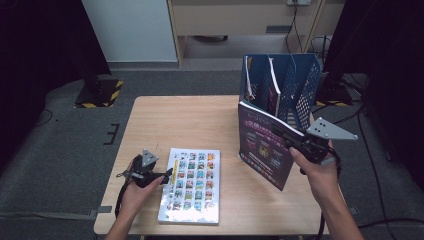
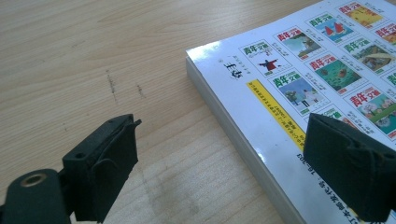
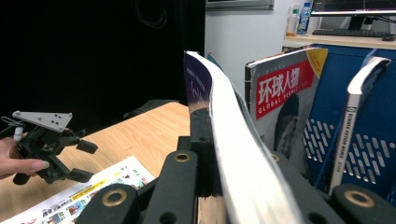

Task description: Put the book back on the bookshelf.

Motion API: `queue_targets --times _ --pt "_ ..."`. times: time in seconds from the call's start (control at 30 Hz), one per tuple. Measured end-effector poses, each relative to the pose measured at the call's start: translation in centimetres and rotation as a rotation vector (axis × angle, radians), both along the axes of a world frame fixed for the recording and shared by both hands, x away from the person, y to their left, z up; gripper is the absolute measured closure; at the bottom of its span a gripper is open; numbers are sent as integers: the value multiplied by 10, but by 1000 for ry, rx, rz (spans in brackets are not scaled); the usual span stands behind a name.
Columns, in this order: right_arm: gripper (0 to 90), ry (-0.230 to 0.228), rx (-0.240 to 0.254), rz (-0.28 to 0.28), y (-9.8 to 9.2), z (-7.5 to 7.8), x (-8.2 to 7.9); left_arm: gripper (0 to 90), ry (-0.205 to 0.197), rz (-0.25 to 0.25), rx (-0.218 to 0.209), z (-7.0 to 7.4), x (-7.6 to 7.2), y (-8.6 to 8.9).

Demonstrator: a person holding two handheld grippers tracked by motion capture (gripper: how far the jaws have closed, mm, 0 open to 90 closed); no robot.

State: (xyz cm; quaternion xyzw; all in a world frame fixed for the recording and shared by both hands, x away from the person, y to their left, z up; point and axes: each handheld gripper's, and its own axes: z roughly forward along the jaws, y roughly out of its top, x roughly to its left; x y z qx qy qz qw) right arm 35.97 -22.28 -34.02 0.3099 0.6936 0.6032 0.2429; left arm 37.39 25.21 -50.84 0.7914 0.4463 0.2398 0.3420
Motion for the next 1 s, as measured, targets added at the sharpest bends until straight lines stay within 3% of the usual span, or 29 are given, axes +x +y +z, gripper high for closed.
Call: queue_targets --times 1.0 --pt "840 10 21 -83 -48 -7 -16 90 6 -5 7 -2 0 -2"
